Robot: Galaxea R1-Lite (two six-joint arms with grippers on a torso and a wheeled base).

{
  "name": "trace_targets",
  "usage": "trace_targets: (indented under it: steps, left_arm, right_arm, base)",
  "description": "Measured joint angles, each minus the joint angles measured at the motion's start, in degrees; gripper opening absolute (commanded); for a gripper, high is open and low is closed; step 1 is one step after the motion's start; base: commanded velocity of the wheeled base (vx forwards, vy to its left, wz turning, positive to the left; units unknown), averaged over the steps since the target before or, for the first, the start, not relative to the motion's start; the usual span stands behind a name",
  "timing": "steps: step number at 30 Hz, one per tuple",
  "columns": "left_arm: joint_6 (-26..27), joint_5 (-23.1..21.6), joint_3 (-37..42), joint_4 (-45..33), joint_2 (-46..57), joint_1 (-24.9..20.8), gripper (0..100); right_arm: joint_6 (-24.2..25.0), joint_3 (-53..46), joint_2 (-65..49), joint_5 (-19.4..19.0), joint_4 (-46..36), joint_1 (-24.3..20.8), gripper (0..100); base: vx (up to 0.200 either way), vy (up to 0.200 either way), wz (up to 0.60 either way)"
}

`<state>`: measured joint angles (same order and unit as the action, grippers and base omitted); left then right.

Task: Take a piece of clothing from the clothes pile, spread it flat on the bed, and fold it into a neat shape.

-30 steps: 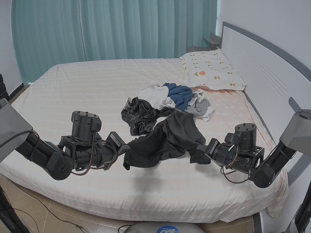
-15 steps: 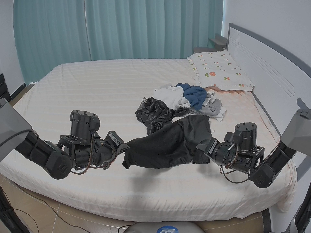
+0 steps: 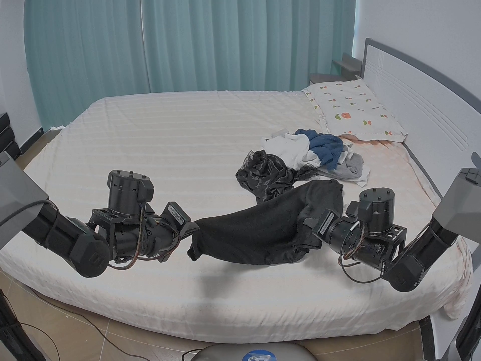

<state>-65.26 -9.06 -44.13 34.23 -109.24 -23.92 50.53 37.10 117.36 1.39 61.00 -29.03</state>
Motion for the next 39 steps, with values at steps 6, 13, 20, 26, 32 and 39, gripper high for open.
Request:
trace_targets:
  steps: [6,13,20,26,32,39]
  left_arm:
    - [0.0,0.0,0.0,0.0,0.2,0.0,0]
    - [-0.1,0.0,0.1,-0.1,0.5,0.0,0]
    - [-0.1,0.1,0.1,-0.1,0.6,0.0,0]
    - [-0.1,0.1,0.1,-0.1,0.9,0.1,0]
    - [-0.1,0.1,0.1,0.0,1.1,0.3,0]
    - [0.0,0.1,0.2,0.0,1.2,0.4,0]
  right_arm:
    - [0.0,0.3,0.0,0.0,0.0,-0.1,0]
    - [0.1,0.4,0.0,0.1,0.0,-0.2,0]
    - [0.1,0.4,0.0,0.4,0.0,-0.2,0]
    - [0.1,0.4,-0.3,0.4,0.0,-0.2,0]
    - [0.1,0.4,-0.7,0.3,0.0,-0.2,0]
    - [0.2,0.4,-0.9,0.1,0.0,-0.1,0]
  base:
    - [0.000,0.200,0.00]
    - [0.000,0.200,0.00]
    - [0.000,0.200,0.00]
    - [0.000,0.200,0.00]
    - [0.000,0.200,0.00]
    - [0.000,0.200,0.00]
